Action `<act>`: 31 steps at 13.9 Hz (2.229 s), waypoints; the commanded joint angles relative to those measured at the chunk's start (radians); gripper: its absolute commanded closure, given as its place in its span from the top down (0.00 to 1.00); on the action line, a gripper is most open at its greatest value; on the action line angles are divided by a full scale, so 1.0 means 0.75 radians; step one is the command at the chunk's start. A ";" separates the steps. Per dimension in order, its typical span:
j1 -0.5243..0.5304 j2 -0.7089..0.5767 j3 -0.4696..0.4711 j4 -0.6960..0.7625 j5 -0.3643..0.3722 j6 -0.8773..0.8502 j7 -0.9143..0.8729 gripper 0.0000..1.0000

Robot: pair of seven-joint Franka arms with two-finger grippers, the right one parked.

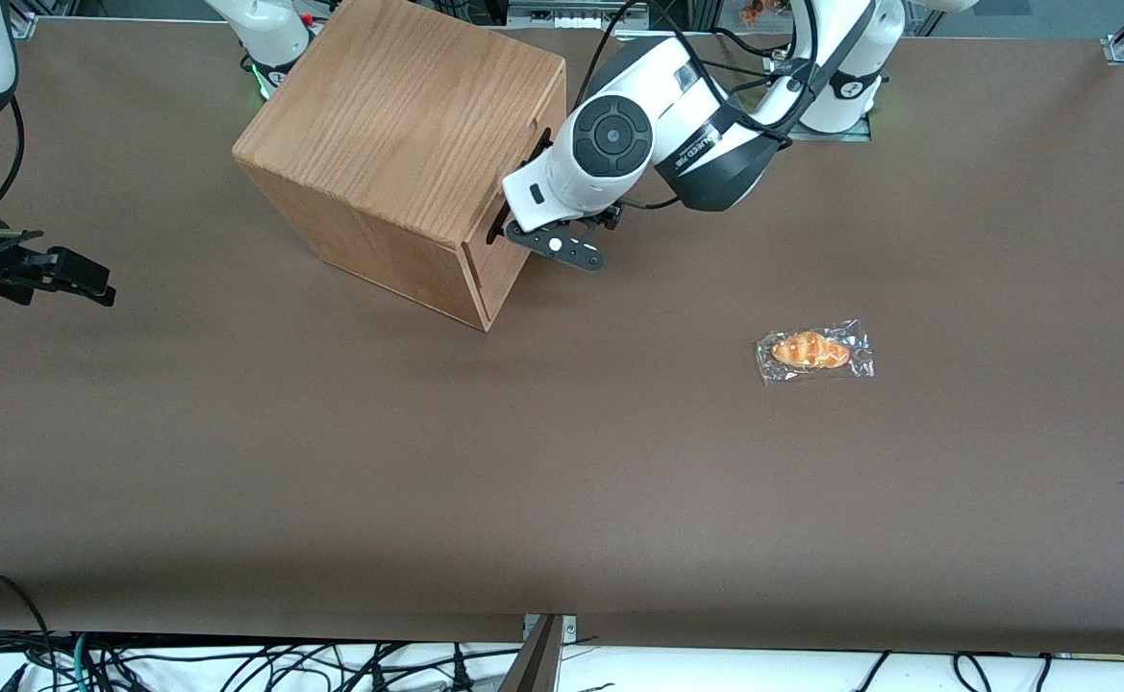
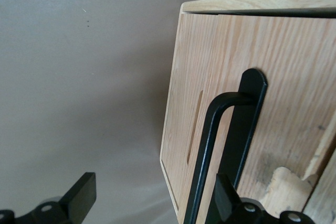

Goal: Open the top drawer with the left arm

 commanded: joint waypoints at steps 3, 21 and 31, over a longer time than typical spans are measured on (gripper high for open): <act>0.011 -0.003 -0.022 -0.063 -0.004 0.064 0.018 1.00; 0.013 0.003 -0.067 -0.158 0.053 0.197 0.016 1.00; 0.035 -0.013 -0.065 -0.176 0.056 0.173 0.016 1.00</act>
